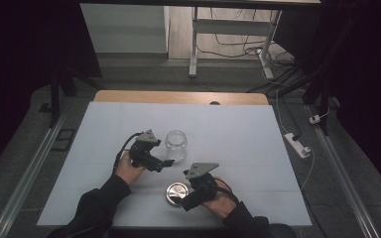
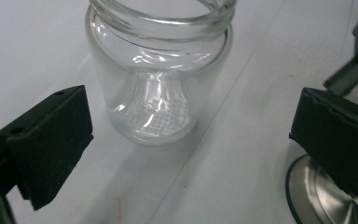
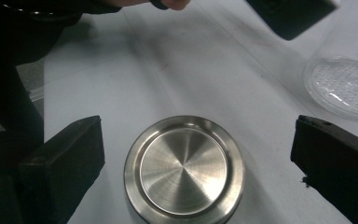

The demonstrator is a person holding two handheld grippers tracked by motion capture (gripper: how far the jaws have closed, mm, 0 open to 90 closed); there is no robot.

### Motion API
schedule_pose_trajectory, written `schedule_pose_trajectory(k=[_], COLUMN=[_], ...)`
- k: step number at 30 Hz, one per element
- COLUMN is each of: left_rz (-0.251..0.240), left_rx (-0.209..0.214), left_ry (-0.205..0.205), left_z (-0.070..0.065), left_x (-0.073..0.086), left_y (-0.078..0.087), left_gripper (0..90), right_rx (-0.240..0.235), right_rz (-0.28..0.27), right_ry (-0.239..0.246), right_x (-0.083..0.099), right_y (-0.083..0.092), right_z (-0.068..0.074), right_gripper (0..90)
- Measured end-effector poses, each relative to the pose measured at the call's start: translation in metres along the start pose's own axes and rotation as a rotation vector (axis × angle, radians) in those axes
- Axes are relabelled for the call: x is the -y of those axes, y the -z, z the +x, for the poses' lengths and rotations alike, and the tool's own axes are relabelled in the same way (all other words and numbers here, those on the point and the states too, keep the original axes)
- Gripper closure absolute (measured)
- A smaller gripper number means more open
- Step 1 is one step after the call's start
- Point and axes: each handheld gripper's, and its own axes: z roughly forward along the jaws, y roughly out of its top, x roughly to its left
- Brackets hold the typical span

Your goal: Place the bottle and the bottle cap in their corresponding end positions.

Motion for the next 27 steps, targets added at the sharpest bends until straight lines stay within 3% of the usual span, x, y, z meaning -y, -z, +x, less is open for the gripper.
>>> schedule_pose_trajectory(k=[6,19,27], left_rz=[0.000,0.006,0.006], left_rx=[0.021,0.063,0.067], left_ry=[-0.013,0.019,-0.004], left_z=[-0.007,-0.016,-0.027], left_x=[0.001,0.013,0.015], left_y=[0.007,0.018,0.022], left_gripper=[0.0,0.0,0.0], right_rx=[0.005,0.030,0.050], right_rz=[0.000,-0.012,-0.006], right_ry=[-0.004,-0.008,0.002], right_x=[0.000,0.000,0.001], right_y=[0.002,0.010,0.015], right_z=[-0.002,-0.005,-0.008], right_gripper=[2.6,0.2,0.0])
